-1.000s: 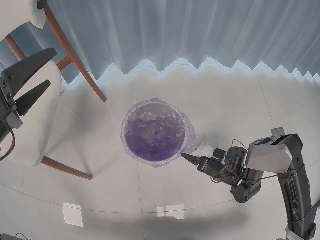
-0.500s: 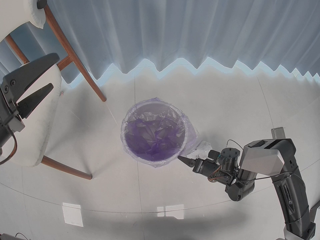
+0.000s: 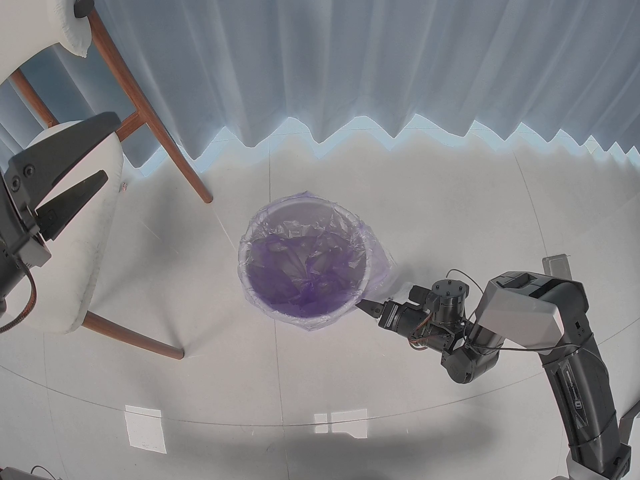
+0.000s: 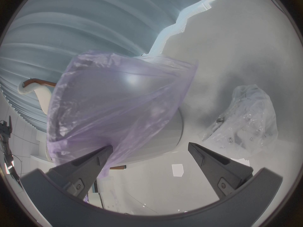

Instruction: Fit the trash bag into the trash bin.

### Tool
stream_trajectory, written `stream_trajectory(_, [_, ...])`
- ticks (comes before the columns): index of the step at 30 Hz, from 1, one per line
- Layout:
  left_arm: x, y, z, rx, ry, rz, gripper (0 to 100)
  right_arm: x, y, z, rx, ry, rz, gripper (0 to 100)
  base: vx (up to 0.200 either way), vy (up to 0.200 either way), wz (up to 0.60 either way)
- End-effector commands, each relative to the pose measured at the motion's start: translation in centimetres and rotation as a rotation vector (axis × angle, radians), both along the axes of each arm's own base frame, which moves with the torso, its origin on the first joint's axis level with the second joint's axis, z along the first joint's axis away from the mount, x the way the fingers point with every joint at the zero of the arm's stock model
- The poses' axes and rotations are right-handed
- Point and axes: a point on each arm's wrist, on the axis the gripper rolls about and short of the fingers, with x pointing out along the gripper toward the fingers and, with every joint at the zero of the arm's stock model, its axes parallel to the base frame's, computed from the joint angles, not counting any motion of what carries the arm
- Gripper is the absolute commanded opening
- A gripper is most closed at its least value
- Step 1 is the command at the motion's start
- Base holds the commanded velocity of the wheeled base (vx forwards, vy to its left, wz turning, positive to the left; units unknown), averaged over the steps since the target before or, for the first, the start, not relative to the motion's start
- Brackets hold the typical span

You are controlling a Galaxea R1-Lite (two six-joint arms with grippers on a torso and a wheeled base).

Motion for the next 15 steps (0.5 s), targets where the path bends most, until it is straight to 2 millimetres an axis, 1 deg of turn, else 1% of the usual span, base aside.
stream_trajectory(1, [0.1,0.0,0.0,0.001,0.002,0.001,100,0.8,-0.1,-0.7,-0.009,0.012,-0.008,100,0.000,0.000,0.00])
stream_trajectory(9, [0.1,0.0,-0.2,0.004,0.008,0.001,100,2.9,-1.1,-0.7,-0.083,0.089,-0.031,100,0.000,0.000,0.00])
stream_trajectory(13, [0.1,0.0,-0.2,0.004,0.008,0.001,100,4.1,-0.9,-0.4,-0.138,0.118,-0.057,100,0.000,0.000,0.00])
stream_trajectory(15, [0.1,0.0,-0.2,0.004,0.008,0.001,100,4.8,-0.9,-0.8,-0.172,0.137,-0.095,100,0.000,0.000,0.00])
